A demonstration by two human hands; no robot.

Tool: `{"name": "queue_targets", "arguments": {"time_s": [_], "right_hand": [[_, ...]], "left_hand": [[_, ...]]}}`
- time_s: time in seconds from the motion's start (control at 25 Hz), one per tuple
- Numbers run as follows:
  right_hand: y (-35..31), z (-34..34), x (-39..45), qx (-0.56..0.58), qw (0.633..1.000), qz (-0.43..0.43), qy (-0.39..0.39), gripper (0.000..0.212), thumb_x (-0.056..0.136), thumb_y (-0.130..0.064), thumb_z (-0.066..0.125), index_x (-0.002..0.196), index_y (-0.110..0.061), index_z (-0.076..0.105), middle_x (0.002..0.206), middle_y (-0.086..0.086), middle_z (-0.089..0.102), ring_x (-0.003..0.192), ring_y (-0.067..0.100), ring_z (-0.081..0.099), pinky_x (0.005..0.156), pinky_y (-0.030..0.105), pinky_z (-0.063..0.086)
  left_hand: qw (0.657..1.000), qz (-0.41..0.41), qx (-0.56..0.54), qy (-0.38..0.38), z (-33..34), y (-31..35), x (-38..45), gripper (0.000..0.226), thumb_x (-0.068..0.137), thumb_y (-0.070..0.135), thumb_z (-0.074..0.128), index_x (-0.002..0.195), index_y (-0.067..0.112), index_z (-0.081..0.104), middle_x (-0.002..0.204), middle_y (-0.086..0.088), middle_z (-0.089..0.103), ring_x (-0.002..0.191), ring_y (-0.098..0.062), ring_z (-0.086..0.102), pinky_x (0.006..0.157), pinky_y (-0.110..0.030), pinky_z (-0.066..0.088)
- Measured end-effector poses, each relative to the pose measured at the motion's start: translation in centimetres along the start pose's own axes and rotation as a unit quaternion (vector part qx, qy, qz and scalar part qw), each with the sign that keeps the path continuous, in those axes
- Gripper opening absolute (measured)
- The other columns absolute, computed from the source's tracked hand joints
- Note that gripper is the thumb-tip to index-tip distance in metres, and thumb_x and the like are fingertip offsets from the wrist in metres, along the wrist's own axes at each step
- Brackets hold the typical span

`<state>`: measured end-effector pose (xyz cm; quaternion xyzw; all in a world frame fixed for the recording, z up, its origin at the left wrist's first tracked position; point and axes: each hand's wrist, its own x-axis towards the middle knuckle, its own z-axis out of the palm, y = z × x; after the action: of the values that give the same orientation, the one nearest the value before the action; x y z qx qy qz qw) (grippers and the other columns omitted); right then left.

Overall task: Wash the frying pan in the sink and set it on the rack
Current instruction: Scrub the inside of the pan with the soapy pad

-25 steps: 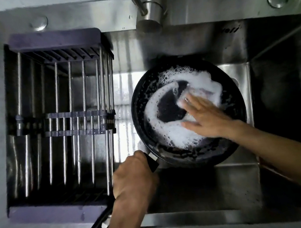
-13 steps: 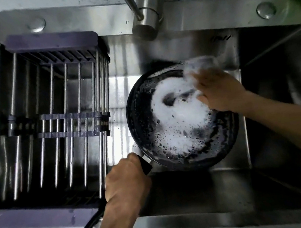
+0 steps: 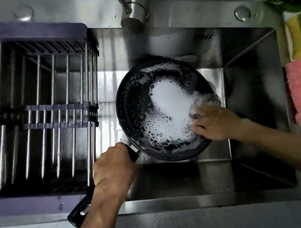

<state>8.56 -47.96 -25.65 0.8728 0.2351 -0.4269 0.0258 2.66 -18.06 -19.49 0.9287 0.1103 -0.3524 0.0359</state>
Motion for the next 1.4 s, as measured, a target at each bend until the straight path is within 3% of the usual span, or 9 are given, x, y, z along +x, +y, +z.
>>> {"name": "queue_targets", "arguments": {"time_s": [0.12,0.24,0.32,0.48,0.64,0.84,1.0,1.2,1.4], "right_hand": [[-1.5,0.2,-0.1,0.118,0.988,-0.013,-0.100,0.071,0.090,-0.079,0.011,0.143,-0.046,0.043,0.167,-0.004,0.009,0.153,0.022,0.007,0.124,0.047,0.005],[-1.0,0.5,-0.9,0.062,0.998,0.014,-0.019,0.060,0.096,-0.069,0.016,0.140,-0.043,0.047,0.164,-0.003,0.021,0.151,0.024,0.018,0.121,0.048,0.017],[-5.1,0.8,-1.5,0.216,0.974,-0.063,-0.001,0.063,0.091,-0.075,0.014,0.133,-0.046,0.050,0.154,-0.013,0.035,0.147,0.018,0.025,0.120,0.044,0.022],[-11.7,-3.7,6.5,0.446,0.884,-0.110,0.087,0.050,0.100,-0.067,0.018,0.146,-0.055,0.033,0.160,-0.028,-0.019,0.146,0.004,-0.020,0.112,0.044,-0.015],[-5.7,-2.3,6.8,0.279,0.950,0.080,0.113,0.056,0.105,-0.054,0.023,0.157,-0.044,0.005,0.162,-0.015,-0.023,0.152,0.023,-0.018,0.122,0.052,-0.001],[-10.9,-2.5,7.8,0.228,0.959,-0.082,0.148,0.049,0.106,-0.042,0.024,0.142,-0.017,0.045,0.165,-0.009,0.006,0.152,0.016,-0.004,0.123,0.051,0.002],[-5.3,-0.7,5.6,0.223,0.965,0.102,0.092,0.067,0.101,-0.062,0.017,0.159,-0.030,0.005,0.162,-0.005,-0.027,0.149,0.022,-0.024,0.120,0.044,-0.012],[-11.8,-3.4,8.3,0.328,0.935,-0.011,0.132,0.051,0.100,-0.054,0.031,0.130,-0.020,0.055,0.160,-0.002,0.009,0.149,0.026,0.014,0.122,0.046,0.016],[-7.9,0.1,3.2,0.283,0.953,0.071,0.082,0.067,0.101,-0.062,0.024,0.158,-0.028,0.015,0.165,-0.015,-0.012,0.152,0.014,-0.012,0.115,0.033,-0.006]], "left_hand": [[1.000,0.009,-0.002,0.004,0.0,0.1,0.0,0.032,0.078,0.024,0.061,0.110,0.025,0.060,0.104,-0.002,0.065,0.097,-0.025,0.065,0.074,-0.033,0.047],[1.000,0.011,0.000,0.004,0.1,0.0,0.2,0.033,0.077,0.023,0.061,0.110,0.025,0.060,0.104,-0.002,0.065,0.097,-0.025,0.064,0.072,-0.032,0.045],[1.000,0.013,0.008,0.010,0.0,0.0,0.2,0.031,0.078,0.022,0.060,0.109,0.024,0.059,0.103,-0.002,0.065,0.096,-0.024,0.064,0.069,-0.030,0.042],[1.000,0.018,0.004,0.006,0.3,-0.1,0.0,0.030,0.078,0.027,0.059,0.107,0.024,0.058,0.099,0.000,0.065,0.092,-0.024,0.065,0.067,-0.029,0.040],[1.000,0.016,-0.007,-0.002,0.2,0.0,0.1,0.033,0.076,0.027,0.061,0.109,0.025,0.059,0.099,0.000,0.065,0.093,-0.024,0.065,0.070,-0.030,0.044],[1.000,0.024,-0.011,-0.011,-0.2,0.1,-0.2,0.035,0.076,0.027,0.061,0.111,0.022,0.057,0.103,-0.002,0.064,0.097,-0.026,0.063,0.075,-0.032,0.046],[1.000,0.026,-0.011,-0.011,-0.4,0.1,-0.1,0.035,0.078,0.030,0.062,0.112,0.022,0.057,0.105,-0.001,0.064,0.098,-0.025,0.063,0.076,-0.033,0.047],[0.999,0.015,-0.008,-0.035,-0.5,0.4,-0.1,0.036,0.078,0.031,0.060,0.112,0.022,0.054,0.107,-0.002,0.063,0.101,-0.026,0.062,0.076,-0.032,0.046],[1.000,0.009,0.000,-0.029,-0.6,0.2,-0.2,0.035,0.079,0.028,0.061,0.112,0.020,0.052,0.107,-0.002,0.062,0.101,-0.025,0.061,0.071,-0.031,0.040]]}}
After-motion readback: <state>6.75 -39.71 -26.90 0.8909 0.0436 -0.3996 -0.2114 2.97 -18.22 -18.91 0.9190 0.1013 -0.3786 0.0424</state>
